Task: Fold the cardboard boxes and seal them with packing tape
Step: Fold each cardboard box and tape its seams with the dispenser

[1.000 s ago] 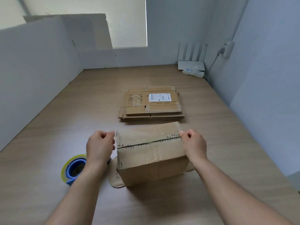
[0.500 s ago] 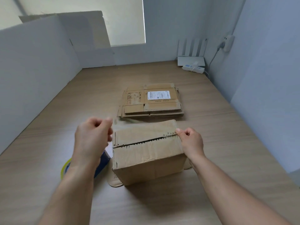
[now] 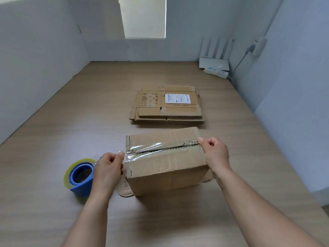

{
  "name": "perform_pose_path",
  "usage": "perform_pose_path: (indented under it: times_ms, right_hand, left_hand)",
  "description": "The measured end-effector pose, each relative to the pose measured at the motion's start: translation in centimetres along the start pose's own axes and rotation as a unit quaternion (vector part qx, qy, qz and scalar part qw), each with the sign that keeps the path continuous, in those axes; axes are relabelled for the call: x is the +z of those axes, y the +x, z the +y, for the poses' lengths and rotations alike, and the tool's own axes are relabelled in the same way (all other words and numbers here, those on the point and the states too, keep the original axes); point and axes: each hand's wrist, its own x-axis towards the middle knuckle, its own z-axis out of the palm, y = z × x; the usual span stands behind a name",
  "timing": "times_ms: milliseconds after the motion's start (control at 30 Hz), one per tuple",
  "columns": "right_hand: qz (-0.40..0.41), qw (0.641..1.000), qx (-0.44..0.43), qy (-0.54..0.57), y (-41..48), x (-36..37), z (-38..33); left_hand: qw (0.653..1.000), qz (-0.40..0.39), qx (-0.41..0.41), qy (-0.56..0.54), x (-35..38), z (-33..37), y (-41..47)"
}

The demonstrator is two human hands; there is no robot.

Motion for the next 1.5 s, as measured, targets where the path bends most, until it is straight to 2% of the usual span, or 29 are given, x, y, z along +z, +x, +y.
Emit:
perform_pose_path:
  times_ms: [200,333,400,433,533,600,667,733,800,900,967,1033,1133,1200,1267,1333,1367,1433,1500]
  right_hand:
    - [0.005,1.0,-0.011,-0.011,-0.1,0.0,-0.1]
    - [0.01,0.999,-0.018,-0.046,-0.3,0.0,-0.3]
    - [0.011,0.997,-0.025,-0.065,-0.4,-0.1,-0.4]
    - [0.011,0.997,-0.03,-0.076,-0.4,-0.1,-0.4]
    - [0.012,0.992,-0.052,-0.117,-0.6,-0.2,-0.5]
    - [0.0,0.988,-0.055,-0.144,-0.6,-0.5,-0.9]
    - [-0.032,0.975,-0.035,-0.216,-0.8,-0.5,-1.8]
    - [-0.059,0.943,-0.013,-0.328,-0.9,0.2,-3.0]
    - [-0.066,0.918,0.024,-0.39,-0.9,1.5,-4.4]
    - [-0.061,0.9,0.053,-0.428,-0.9,3.2,-5.4]
    - [-0.041,0.908,0.049,-0.413,-0.5,3.4,-4.8]
    - [-0.037,0.936,0.042,-0.346,0.7,2.6,-3.8]
    - [-0.089,0.973,0.01,-0.214,2.4,1.1,-2.2]
    - [-0.093,0.976,-0.033,-0.195,2.9,0.6,-1.9]
    - [-0.097,0.972,-0.059,-0.205,3.3,0.4,-1.9]
    - [-0.111,0.965,-0.055,-0.231,4.2,0.1,-2.3]
    - [-0.111,0.96,-0.041,-0.252,4.7,-0.1,-2.6]
    - [-0.081,0.951,0.004,-0.299,5.3,-0.1,-3.3]
    - [-0.048,0.946,0.049,-0.318,5.1,0.5,-3.9]
  left_hand:
    - [0.999,-0.02,-0.002,-0.026,1.1,-0.9,-0.3]
    - [0.991,0.001,0.011,0.131,1.1,-0.5,-0.3]
    - [0.994,0.02,-0.002,0.103,1.0,0.1,-0.6]
    - [0.997,0.016,0.019,0.075,1.2,0.5,-0.9]
    - [0.992,-0.083,0.064,0.064,2.9,1.1,-2.2]
    - [0.986,-0.117,0.041,0.116,3.6,1.1,-1.9]
    - [0.982,-0.112,-0.012,0.151,3.7,1.7,-1.0]
    - [0.971,-0.101,-0.059,0.209,3.8,2.7,-0.1]
    - [0.949,-0.094,-0.075,0.292,4.3,3.7,0.1]
    - [0.923,-0.053,-0.067,0.374,5.1,4.0,0.0]
    - [0.922,-0.027,-0.047,0.383,5.3,3.6,0.2]
    - [0.926,-0.016,-0.033,0.376,5.4,3.1,0.3]
    - [0.933,-0.019,-0.024,0.359,5.0,2.6,0.7]
    - [0.947,-0.047,-0.013,0.319,4.2,2.3,1.1]
    - [0.964,-0.134,-0.018,0.23,2.2,2.0,1.1]
    - [0.964,-0.23,-0.043,0.126,-0.1,1.6,-0.1]
    - [0.959,-0.256,-0.036,0.119,-1.1,1.5,-1.3]
    - [0.941,-0.288,0.01,0.177,-1.8,1.0,-3.7]
    - [0.936,-0.26,0.058,0.229,-0.7,0.5,-6.0]
